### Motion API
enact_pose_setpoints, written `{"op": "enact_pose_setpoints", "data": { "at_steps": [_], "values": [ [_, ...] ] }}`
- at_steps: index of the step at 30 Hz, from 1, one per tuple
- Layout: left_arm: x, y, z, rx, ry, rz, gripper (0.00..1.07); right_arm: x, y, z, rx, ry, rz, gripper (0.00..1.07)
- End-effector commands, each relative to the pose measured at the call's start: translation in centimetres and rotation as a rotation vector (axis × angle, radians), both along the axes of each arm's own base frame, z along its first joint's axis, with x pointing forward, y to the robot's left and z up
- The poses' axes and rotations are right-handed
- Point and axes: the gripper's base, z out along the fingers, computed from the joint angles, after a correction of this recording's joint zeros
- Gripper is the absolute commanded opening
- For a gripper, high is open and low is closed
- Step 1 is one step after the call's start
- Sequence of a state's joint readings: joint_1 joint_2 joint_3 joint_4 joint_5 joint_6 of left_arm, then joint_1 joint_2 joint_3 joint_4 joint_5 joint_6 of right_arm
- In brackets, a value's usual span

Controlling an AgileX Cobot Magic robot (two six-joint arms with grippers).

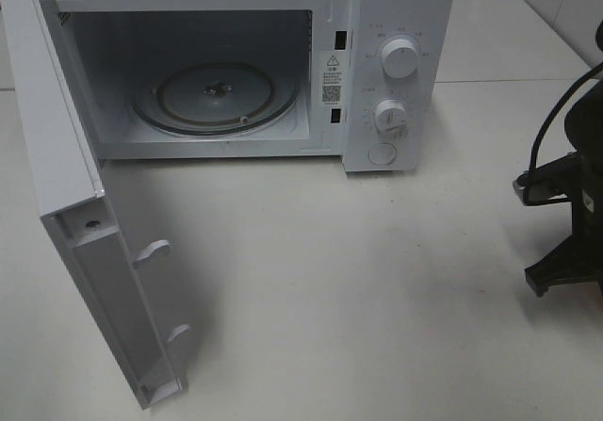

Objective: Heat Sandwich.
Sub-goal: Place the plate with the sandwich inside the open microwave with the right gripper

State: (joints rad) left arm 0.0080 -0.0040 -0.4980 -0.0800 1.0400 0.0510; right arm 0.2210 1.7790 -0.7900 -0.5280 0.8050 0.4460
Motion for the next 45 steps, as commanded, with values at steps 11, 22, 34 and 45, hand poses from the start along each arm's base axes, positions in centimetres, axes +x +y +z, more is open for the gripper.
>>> {"op": "enact_pose_setpoints", "data": {
  "at_steps": [11,22,34,45],
  "values": [
    [-0.3,0.0,-0.1,-0.004,-0.025,-0.001,0.98,-1.3,1.9,2.8,-0.074,0.000,0.084,0.00],
    [-0.3,0.0,-0.1,-0.004,-0.025,-0.001,0.98,-2.8,3.6,5.0,-0.053,-0.010,0.146,0.00],
    [-0.3,0.0,-0.1,-0.004,-0.025,-0.001,0.98,-4.5,6.2,6.7,-0.053,-0.041,0.275,0.00],
    [-0.3,0.0,-0.1,-0.004,-0.025,-0.001,0.98,-6.7,9.1,7.1,-0.032,-0.032,0.428,0.00]
  ]
}}
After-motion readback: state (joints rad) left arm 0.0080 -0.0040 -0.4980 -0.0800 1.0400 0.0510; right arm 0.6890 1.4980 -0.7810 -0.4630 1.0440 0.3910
